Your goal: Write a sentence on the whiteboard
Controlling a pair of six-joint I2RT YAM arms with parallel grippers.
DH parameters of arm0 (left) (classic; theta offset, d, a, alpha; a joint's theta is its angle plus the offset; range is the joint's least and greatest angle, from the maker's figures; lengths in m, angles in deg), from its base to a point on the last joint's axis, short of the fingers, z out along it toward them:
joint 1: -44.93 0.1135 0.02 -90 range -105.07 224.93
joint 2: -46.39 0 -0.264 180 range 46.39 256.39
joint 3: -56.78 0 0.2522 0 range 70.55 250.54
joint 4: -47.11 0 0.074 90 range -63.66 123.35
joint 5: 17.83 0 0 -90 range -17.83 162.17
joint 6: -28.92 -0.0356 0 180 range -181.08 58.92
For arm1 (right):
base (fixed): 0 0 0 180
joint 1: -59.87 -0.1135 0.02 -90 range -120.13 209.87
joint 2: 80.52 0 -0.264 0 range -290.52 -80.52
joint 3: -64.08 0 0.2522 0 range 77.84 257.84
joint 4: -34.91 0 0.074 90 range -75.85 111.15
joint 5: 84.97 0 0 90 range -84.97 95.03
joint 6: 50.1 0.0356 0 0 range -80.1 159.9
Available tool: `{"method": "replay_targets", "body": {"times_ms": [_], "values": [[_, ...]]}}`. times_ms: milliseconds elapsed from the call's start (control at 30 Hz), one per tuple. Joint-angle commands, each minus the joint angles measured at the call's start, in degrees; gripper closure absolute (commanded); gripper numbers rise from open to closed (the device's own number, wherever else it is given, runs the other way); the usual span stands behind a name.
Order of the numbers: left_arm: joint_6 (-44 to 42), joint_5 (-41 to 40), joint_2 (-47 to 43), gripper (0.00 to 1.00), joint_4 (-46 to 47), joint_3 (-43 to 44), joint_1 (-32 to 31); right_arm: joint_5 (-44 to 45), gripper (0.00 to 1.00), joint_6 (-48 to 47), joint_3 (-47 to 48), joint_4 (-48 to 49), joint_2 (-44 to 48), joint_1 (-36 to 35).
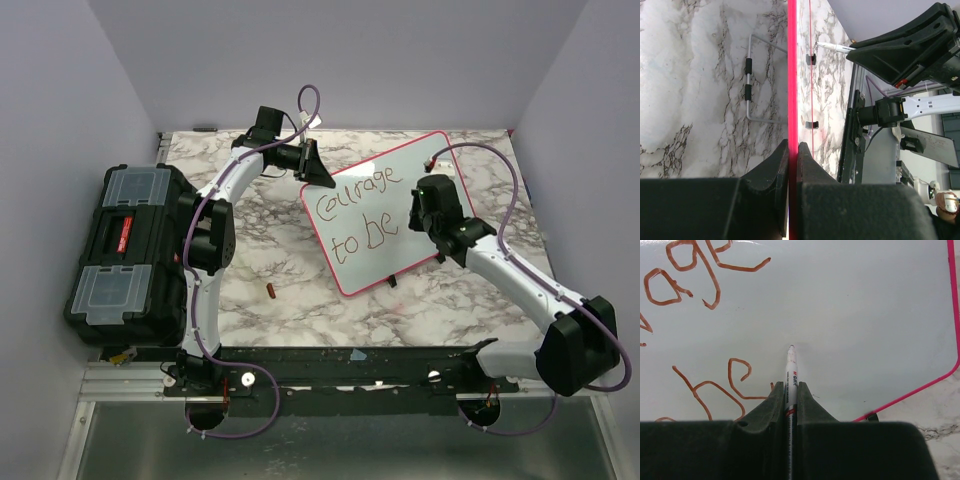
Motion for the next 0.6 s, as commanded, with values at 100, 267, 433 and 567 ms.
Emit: {"method": "replay_targets", "body": {"times_ms": [100, 267, 433, 567], "values": [[-5.6, 0.1, -1.2, 1.00, 3.7, -0.2, 0.4, -4.2, 0.99, 0.6, 1.9, 2.4, -2.2, 1.4], [-5.6, 0.2, -1.3, 1.00, 3.7, -0.2, 0.4, -5.1, 0.99, 0.7, 2.2, 3.3, -3.2, 1.9], [-5.5, 0.2, -1.1, 1.00, 3.8, -0.2, 0.5, -5.6, 0.99, 0.7, 1.5, 3.6, -3.6, 2.2], [-5.4, 0.2, -1.1, 1.00, 3.9, -0.1, 0.5, -5.8, 0.99, 0.9, 0.1, 3.7, -3.1, 2.4]]}}
